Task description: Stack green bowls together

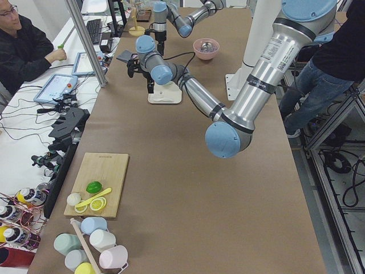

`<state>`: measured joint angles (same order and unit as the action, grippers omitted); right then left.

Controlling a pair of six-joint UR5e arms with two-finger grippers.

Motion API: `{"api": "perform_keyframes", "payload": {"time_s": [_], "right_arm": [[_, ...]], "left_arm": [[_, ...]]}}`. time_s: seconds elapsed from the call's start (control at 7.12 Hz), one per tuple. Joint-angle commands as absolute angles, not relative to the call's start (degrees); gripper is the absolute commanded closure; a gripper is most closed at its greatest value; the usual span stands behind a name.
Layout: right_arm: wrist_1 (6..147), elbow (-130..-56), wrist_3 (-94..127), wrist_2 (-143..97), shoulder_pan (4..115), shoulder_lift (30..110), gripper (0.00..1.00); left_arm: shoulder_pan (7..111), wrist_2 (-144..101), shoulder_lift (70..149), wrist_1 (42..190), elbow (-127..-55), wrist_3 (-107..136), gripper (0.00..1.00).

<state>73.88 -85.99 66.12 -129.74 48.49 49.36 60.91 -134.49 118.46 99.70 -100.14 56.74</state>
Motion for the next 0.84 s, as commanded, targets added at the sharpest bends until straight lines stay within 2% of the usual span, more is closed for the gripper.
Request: {"api": "perform_keyframes", "payload": {"time_s": [0.0, 0.42, 0.7], "right_arm": [[81.4, -92.0, 61.3, -132.0, 54.6, 54.1, 0.0], [97.4, -93.2, 34.5, -129.0, 63.1, 60.2, 0.0], [97.9, -91.1, 15.1, -130.6, 72.9, 67.6, 0.0]], "left_arm": [[66.4, -128.9, 111.4, 97.0, -99.6, 39.1, 0.02], [75.3, -126.5, 107.0, 96.3, -93.2, 26.1, 0.02], [78.6, -127.3, 102.3, 97.2, -91.5, 16.9, 0.02]]}}
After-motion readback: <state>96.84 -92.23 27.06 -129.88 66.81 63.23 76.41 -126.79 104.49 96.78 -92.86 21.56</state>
